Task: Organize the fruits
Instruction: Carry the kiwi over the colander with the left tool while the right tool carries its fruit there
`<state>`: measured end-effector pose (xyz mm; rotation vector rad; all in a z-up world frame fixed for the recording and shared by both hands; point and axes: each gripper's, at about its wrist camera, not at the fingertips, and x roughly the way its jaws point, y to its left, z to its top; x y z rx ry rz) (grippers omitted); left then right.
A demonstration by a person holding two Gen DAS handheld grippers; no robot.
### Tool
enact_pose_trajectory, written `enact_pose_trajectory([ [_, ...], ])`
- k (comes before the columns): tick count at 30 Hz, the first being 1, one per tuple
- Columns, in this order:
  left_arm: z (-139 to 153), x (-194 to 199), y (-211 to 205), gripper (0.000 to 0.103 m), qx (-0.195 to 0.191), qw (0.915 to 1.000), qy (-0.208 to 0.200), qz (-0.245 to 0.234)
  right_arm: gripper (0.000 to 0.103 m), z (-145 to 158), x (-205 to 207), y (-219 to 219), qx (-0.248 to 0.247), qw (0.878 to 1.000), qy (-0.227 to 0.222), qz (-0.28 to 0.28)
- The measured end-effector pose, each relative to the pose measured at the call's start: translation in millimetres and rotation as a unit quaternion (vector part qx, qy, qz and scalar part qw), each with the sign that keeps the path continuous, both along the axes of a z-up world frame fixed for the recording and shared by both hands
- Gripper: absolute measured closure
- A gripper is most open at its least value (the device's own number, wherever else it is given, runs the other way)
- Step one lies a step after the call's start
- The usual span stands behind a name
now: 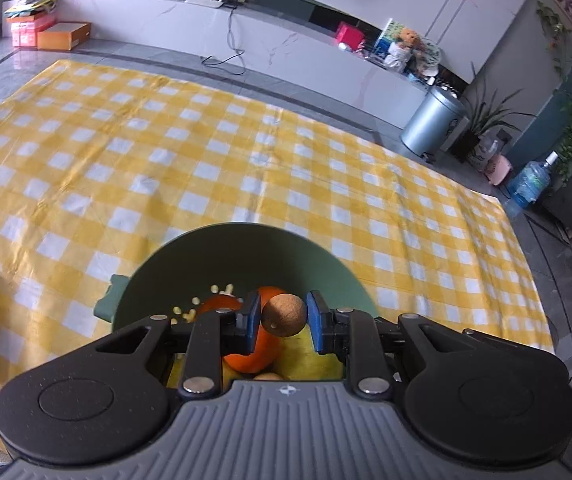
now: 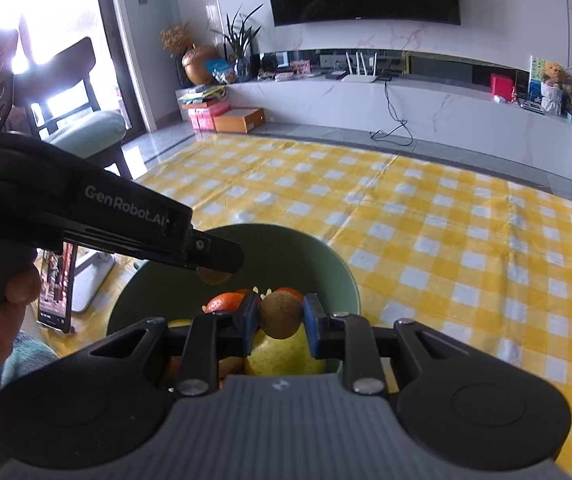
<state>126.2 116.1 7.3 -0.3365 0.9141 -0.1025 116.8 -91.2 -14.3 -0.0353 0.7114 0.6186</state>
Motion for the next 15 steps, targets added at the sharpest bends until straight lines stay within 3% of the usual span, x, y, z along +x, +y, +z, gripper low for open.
enact_pose_trajectory([
  [5, -18.4, 7.4, 12.2, 0.076, 0.024, 0.9990, 0.023, 0.030, 0.082, -11.3, 13.9, 16.9, -0.025, 1.000, -0.001, 0.008],
  [15, -40.9, 15.0, 19.8, 0.076, 0.048, 0.9960, 0.061, 0.045, 0.082, -30.4, 38.8, 34.4, -0.044, 0.999, 0.015, 0.007],
])
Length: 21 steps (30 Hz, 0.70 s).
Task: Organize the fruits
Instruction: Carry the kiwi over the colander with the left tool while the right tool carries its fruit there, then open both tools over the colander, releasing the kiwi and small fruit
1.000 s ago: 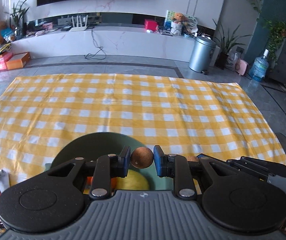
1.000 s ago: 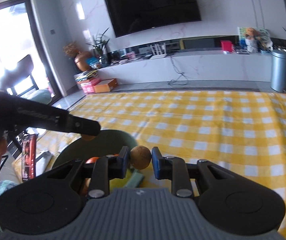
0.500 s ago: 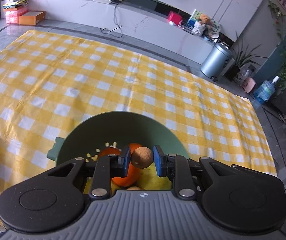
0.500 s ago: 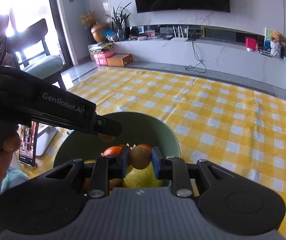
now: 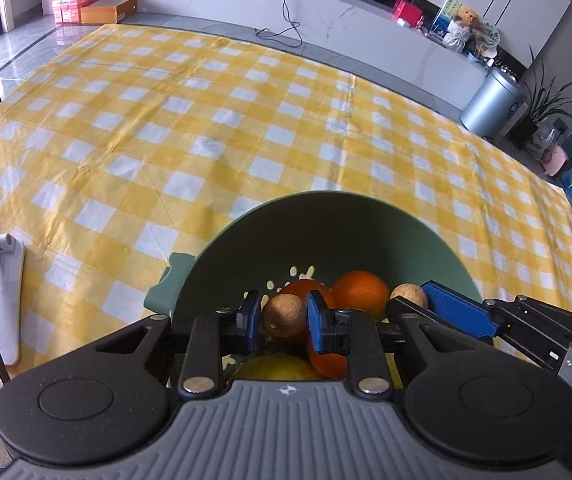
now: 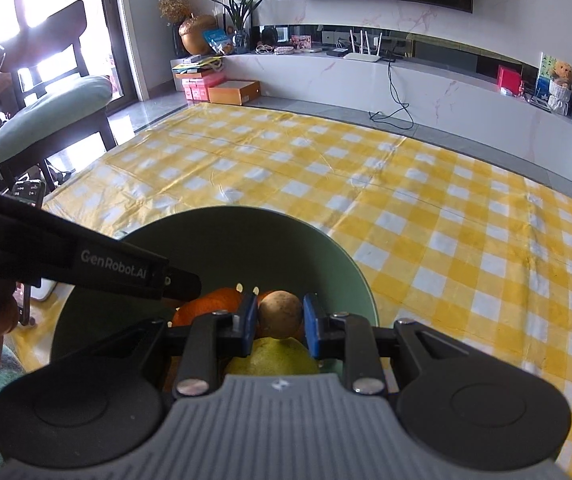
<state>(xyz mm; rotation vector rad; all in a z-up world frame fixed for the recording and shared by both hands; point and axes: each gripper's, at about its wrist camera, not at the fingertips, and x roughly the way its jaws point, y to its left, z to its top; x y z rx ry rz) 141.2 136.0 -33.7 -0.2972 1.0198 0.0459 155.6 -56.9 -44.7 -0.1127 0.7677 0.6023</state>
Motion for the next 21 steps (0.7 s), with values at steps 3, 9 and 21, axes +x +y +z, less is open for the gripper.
enact_pose_trajectory([
  [3, -1.9, 0.8, -1.5, 0.075, 0.014, 0.9999, 0.003, -0.001, 0.082, -3.5, 0.4, 2.0, -0.003, 1.000, -0.002, 0.001],
  [9, -2.0, 1.0, -4.0, 0.075, 0.026, 0.9996, 0.004, -0.005, 0.082, -5.3, 1.6, 4.5, -0.006, 1.000, -0.002, 0.001],
  [21, 5.4, -2.0, -6.9, 0.059, 0.040, 0.9992, 0.002, 0.000, 0.068, 2.2, -3.8, -1.3, -0.001, 1.000, -0.012, -0.009],
])
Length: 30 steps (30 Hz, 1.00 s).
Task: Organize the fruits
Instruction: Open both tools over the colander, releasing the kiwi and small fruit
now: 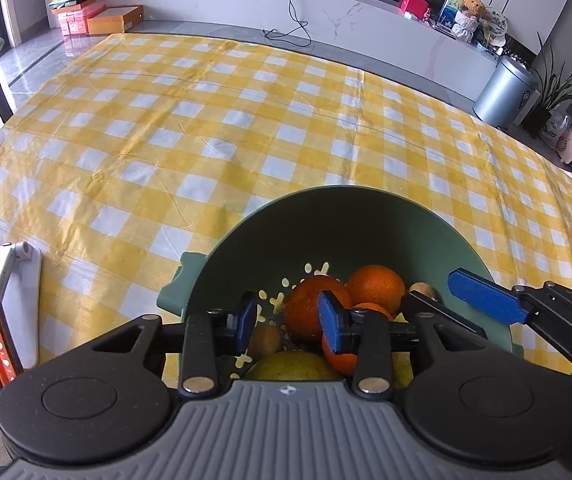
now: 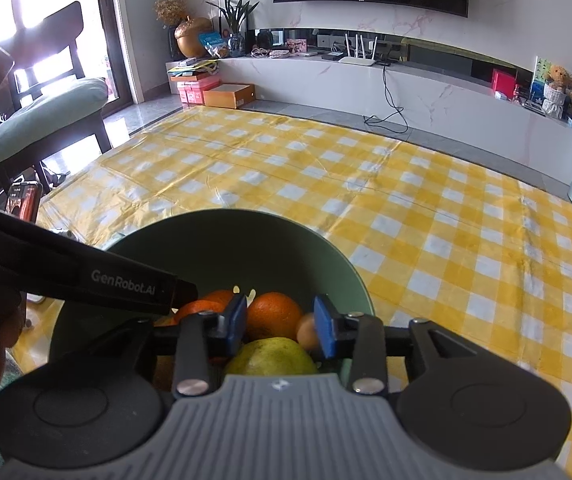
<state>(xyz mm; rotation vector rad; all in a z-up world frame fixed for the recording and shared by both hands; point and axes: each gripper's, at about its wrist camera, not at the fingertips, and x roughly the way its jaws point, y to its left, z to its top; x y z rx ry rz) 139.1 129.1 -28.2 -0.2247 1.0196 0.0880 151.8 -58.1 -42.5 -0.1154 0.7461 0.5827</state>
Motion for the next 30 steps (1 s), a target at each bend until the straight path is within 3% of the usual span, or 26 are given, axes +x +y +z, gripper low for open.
enact_pose_trajectory([
  [4, 12.7, -5.4, -3.1, 0.051, 0.000, 0.9998, -0.020, -0.005, 0.058, 9.8, -6.5, -6.5, 0.007, 1.000, -0.012, -0.008],
  [15, 53.5, -28.1, -34.8, 0.049, -0.011, 0.9948, -0.079, -0.064, 0.038, 42.4, -38.2, -55.6, 0.020, 0.997, -0.045, -0.056],
  [24, 67.7, -50.7, -85.5, 0.048, -0.029, 0.9793, -0.105, -0.170, 0.034, 51.8, -72.1, -119.2, 0.005, 0.993, -0.040, -0.111],
  [30, 63.1, -66.0, -123.9, 0.048, -0.014, 0.9648, -0.105, -0.241, 0.034, 43.5, -93.5, -165.0, -0.008, 0.989, -0.015, -0.150],
])
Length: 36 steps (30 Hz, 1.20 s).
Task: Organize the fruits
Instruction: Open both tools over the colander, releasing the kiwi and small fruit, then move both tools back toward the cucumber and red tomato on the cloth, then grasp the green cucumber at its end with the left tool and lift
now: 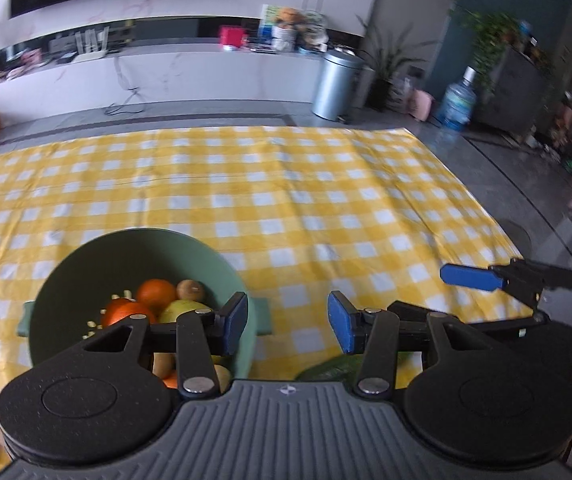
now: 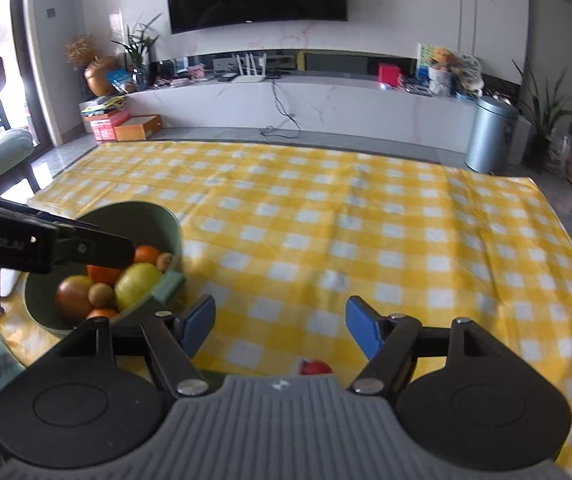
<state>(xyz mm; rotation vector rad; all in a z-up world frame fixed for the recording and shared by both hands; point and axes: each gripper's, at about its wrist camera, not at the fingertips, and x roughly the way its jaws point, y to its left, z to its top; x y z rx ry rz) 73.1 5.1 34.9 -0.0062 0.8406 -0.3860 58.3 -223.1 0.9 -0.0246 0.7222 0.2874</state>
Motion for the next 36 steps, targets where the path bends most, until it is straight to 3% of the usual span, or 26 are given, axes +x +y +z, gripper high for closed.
enact_pose_trajectory([
  [10, -21.1, -28.2, -44.0, 0.048, 0.027, 0.9940, -0.003, -0.106, 0.029, -18.0, -27.8, -53.5, -0.015, 0.998, 0.043, -0.042],
  [16, -46.1, -37.4, -63.4, 0.048, 0.066, 0.9859, 0.011, -0.153, 0.029, -31.3, -34.9, -76.5, 0.044, 0.995, 0.074, -0.057],
  [21, -65.4, -36.1, -78.0, 0.048, 0.106, 0.9783, 0.012, -0.178, 0.045, -41.2, -24.5, -75.5, 0.062, 0.992, 0.107, -0.038],
  [30, -87.0, -21.8, -98.7, 0.040, 0.157, 0.9643, -0.005, -0.213, 0.055, -55.2, -4.5, -69.3, 0.066, 0.987, 0.144, -0.037],
  [33, -92.7, -20.7, -105.7, 0.035, 0.169, 0.9562, -0.011, -0.239, 0.064, -58.8, -1.6, -63.1, 0.049, 0.987, 0.152, -0.028],
  [36, -98.7, -17.8, -112.0, 0.035, 0.196, 0.9427, -0.014, -0.269, 0.070, -65.0, 3.6, -60.8, 0.046, 0.984, 0.168, -0.020],
])
